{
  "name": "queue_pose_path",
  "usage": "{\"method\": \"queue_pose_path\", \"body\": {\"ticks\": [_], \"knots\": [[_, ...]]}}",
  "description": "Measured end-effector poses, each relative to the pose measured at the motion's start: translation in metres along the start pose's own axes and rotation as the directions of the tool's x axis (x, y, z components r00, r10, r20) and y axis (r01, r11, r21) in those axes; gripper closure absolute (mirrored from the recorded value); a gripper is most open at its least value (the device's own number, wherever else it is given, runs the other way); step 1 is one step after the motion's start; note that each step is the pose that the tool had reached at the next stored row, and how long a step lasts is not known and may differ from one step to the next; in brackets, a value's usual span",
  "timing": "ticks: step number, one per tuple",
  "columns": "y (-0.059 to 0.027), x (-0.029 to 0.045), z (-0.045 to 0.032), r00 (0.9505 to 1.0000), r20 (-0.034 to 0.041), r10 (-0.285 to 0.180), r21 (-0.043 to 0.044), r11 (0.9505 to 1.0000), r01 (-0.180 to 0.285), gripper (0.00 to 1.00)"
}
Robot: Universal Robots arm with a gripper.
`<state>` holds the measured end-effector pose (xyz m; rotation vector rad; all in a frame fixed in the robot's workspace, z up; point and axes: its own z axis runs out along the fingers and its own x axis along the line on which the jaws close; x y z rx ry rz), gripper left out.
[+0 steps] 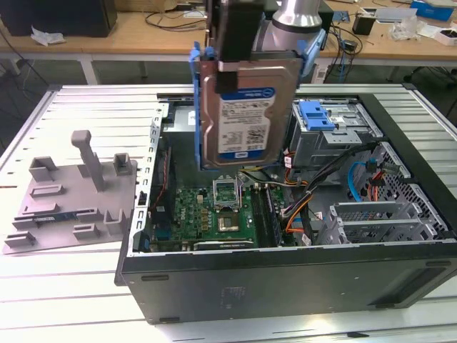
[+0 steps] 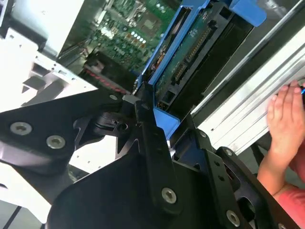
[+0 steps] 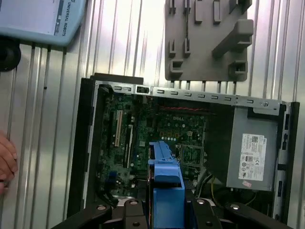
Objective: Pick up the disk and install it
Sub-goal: 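Pick up the disk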
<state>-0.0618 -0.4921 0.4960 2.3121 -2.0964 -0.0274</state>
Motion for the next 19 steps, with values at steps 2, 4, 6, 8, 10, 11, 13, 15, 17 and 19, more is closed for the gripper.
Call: {"method": "queue_pose_path", "body": {"ticks": [2, 4, 6, 8, 10, 11, 13, 15, 17, 19], "knots": [[-0.0087, 0.0048, -0.0002, 1.0000, 0.0000, 0.000, 0.0000, 1.0000, 0.000, 0.63], [-0.0215, 0.0119, -0.0006, 1.0000, 0.0000, 0.000, 0.0000, 1.0000, 0.000, 0.63], [-0.0356, 0.0196, -0.0009, 1.0000, 0.0000, 0.000, 0.0000, 1.0000, 0.000, 0.63], [-0.0428, 0.0235, -0.0012, 1.0000, 0.0000, 0.000, 0.0000, 1.0000, 0.000, 0.63], [-0.0506, 0.0278, -0.0014, 1.0000, 0.0000, 0.000, 0.0000, 1.0000, 0.000, 0.63], [-0.0553, 0.0303, -0.0014, 1.0000, 0.0001, 0.000, 0.0000, 1.0000, 0.000, 0.63], [-0.0558, 0.0304, -0.0015, 1.0000, 0.0001, 0.000, 0.0000, 1.0000, 0.000, 0.63], [-0.0558, 0.0304, -0.0015, 1.0000, -0.0001, 0.000, 0.0000, 1.0000, 0.000, 0.63], [-0.0558, 0.0305, -0.0015, 1.0000, 0.0000, 0.000, 0.0000, 1.0000, 0.000, 0.63], [-0.0558, 0.0305, -0.0015, 1.0000, 0.0000, 0.000, 0.0000, 1.0000, 0.000, 0.63]]}}
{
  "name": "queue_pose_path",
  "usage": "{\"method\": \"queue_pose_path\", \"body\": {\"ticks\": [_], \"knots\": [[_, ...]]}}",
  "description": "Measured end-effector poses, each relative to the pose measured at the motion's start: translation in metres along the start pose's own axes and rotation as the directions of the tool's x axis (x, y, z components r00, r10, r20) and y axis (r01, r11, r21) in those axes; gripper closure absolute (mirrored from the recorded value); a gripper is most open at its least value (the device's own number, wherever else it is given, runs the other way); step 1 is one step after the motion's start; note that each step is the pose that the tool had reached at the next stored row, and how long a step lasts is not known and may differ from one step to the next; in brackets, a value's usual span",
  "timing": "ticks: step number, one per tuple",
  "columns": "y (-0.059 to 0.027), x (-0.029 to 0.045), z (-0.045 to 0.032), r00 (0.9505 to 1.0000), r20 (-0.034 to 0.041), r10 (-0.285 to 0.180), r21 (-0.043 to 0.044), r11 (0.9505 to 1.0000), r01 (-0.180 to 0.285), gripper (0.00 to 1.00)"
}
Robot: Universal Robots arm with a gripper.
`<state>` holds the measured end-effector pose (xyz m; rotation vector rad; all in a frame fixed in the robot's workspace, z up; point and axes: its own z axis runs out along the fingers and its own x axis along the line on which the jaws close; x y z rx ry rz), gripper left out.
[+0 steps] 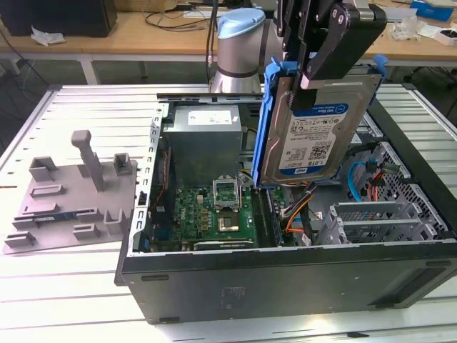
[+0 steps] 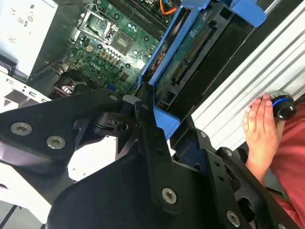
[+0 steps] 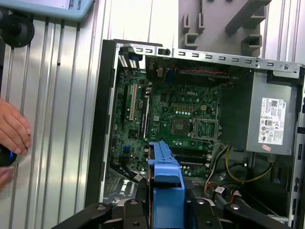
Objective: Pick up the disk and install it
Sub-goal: 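Pick up the disk, then insert the disk into the insertion slot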
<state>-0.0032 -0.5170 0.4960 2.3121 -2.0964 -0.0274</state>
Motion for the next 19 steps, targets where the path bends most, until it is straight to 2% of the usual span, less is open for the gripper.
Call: {"method": "queue_pose_path", "body": {"ticks": [17, 19], "knots": [[-0.0003, 0.0000, 0.0000, 1.0000, 0.0001, 0.000, 0.0000, 1.0000, 0.000, 0.63], [-0.0003, 0.0000, 0.0000, 1.0000, 0.0027, 0.000, 0.0003, 1.0000, 0.000, 0.63]]}}
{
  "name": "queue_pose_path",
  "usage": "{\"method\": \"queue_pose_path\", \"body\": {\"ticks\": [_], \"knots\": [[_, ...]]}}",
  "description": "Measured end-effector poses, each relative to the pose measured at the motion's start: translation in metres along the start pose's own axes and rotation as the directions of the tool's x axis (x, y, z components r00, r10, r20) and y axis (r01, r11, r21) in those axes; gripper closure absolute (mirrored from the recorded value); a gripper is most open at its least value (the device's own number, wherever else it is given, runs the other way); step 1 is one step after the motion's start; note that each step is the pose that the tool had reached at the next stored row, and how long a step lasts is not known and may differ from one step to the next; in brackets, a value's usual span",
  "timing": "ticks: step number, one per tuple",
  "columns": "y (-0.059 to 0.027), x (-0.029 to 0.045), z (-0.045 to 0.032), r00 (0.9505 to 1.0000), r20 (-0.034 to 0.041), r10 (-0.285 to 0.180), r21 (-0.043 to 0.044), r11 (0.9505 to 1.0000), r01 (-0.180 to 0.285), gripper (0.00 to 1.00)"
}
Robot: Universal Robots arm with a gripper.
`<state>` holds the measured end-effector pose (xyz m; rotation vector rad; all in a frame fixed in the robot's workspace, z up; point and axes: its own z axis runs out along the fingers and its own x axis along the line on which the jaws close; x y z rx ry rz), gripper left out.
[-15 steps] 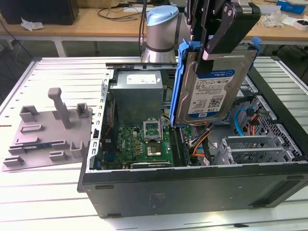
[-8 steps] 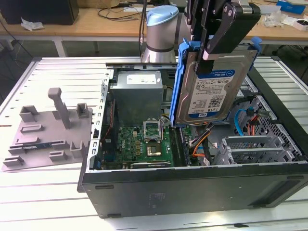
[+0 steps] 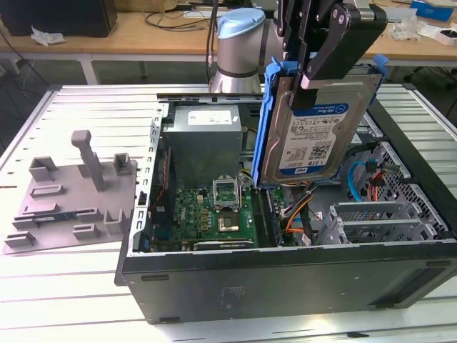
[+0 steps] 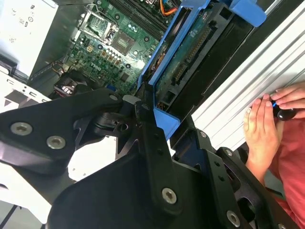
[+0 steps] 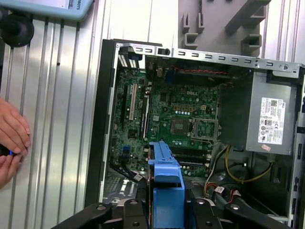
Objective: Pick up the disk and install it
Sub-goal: 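Insert the disk into the insertion slot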
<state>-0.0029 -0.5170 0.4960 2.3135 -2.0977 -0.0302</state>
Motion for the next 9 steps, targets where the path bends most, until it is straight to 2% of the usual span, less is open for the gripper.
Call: {"method": "queue_pose_path", "body": {"ticks": [2, 9], "knots": [[0.0001, 0.0009, 0.0000, 1.0000, 0.0061, 0.001, 0.0009, 1.0000, -0.001, 0.63], [0.0001, 0.0013, 0.0004, 0.9997, 0.0087, 0.025, 0.0027, 0.9997, -0.025, 0.63]]}}
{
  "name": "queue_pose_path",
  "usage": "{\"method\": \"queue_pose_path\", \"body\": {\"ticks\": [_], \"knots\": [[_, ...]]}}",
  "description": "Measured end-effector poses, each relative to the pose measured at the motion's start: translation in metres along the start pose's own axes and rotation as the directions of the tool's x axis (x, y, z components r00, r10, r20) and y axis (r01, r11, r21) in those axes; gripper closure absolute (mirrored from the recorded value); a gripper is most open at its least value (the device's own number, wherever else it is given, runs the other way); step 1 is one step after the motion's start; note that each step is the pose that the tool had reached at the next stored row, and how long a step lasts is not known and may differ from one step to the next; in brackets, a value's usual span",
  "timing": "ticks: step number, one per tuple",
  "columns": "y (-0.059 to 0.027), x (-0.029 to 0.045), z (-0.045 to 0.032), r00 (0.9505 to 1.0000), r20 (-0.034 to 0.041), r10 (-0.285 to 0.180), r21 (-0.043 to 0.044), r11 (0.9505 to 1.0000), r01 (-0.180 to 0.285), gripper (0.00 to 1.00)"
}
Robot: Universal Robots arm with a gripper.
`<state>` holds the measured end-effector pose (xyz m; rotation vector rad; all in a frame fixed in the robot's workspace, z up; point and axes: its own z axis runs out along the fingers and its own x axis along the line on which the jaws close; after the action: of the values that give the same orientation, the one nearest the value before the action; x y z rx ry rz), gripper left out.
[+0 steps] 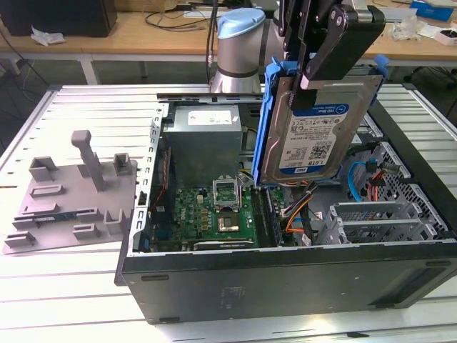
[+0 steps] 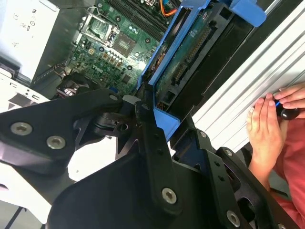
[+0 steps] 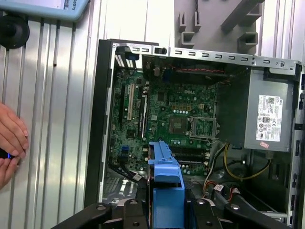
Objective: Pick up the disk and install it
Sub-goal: 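Insert the disk into the insertion slot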
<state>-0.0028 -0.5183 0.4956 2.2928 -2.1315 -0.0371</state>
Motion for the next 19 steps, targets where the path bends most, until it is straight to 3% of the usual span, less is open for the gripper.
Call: {"method": "queue_pose_path", "body": {"ticks": [4, 10, 19], "knots": [[0.0001, 0.0014, 0.0005, 1.0000, 0.0033, 0.008, 0.0010, 1.0000, -0.008, 0.63], [0.0002, 0.0051, 0.0012, 0.9996, 0.0230, 0.019, 0.0032, 0.9998, -0.019, 0.63], [-0.0006, 0.0128, 0.0022, 0.9986, 0.0389, 0.037, 0.0042, 0.9993, -0.037, 0.63]]}}
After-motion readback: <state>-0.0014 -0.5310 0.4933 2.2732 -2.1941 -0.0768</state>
